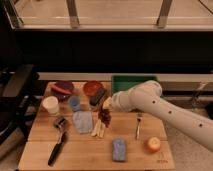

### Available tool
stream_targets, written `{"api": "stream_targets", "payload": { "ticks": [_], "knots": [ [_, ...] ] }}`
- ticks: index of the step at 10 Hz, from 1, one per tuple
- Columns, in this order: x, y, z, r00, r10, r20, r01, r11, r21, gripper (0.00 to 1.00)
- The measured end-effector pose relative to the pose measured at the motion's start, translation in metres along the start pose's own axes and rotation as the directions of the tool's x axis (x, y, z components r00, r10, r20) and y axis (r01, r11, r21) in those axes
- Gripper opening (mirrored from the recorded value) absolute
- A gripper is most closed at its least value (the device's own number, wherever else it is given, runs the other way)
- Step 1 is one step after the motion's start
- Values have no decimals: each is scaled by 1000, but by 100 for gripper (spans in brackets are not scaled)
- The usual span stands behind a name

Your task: Place grapes in plastic cup

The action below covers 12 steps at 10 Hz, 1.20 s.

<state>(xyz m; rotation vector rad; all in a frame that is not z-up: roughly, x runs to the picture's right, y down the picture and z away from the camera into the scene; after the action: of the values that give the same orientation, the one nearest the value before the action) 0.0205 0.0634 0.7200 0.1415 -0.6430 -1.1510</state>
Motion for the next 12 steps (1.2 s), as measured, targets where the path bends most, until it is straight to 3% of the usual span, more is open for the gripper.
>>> {"api": "stream_targets", "payload": {
  "ticks": [2, 5, 8, 12],
  "knots": [
    [18, -9, 0, 1000, -17, -14, 17, 1000, 19, 0],
    [19, -9, 0, 1000, -17, -13, 17, 1000, 20, 0],
    [28, -19, 1, 998, -52, -19, 52, 999, -2, 0],
    [38, -84, 20, 992, -128, 17, 126, 987, 96, 0]
  ]
}}
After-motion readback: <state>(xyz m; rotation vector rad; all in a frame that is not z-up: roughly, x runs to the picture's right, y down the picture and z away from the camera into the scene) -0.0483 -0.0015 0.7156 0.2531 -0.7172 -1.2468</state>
